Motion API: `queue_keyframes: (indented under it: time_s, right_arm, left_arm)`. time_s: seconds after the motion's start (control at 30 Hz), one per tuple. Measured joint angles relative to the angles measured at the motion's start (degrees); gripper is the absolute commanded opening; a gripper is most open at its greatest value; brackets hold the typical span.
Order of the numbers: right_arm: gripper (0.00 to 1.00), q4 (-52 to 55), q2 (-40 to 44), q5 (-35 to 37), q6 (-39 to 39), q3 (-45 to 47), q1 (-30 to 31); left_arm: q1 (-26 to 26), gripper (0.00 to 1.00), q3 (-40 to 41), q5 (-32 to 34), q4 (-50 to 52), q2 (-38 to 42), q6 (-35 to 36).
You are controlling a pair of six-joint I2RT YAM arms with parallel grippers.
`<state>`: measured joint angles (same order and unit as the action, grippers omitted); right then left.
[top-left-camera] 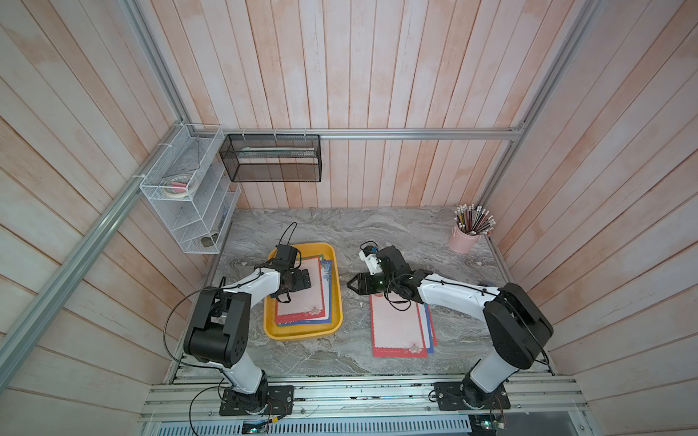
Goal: Take out the stationery paper from the storage box
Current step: Pick up the stationery paper from the storage box.
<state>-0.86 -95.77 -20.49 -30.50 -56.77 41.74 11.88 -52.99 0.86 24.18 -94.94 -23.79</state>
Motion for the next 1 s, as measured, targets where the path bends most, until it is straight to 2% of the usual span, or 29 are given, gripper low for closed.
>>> queue_keyframes:
  time_s: [0.17,0.27,0.6,1.0]
  right_arm:
    - [0.59,-0.28,-0.04,-0.63,-0.76,0.0,0.0]
    - [0.59,-0.33,-0.04,-0.68,-0.94,0.0,0.0]
    - [0.59,-0.44,-0.83,-2.16,-0.94,-0.42,0.0]
    - [0.59,-0.26,-1.75,-3.45,-0.5,-0.87,-0.04]
  left_arm:
    - [-0.09,0.97,-0.2,-4.13,-0.63,0.0,0.22]
    - [0.2,0.97,-0.96,-4.37,-0.5,0.0,0.24]
    - [1.2,1.0,-1.97,8.68,0.72,1.38,0.61]
    - [1.22,1.0,-3.26,13.05,2.23,-1.79,-0.31]
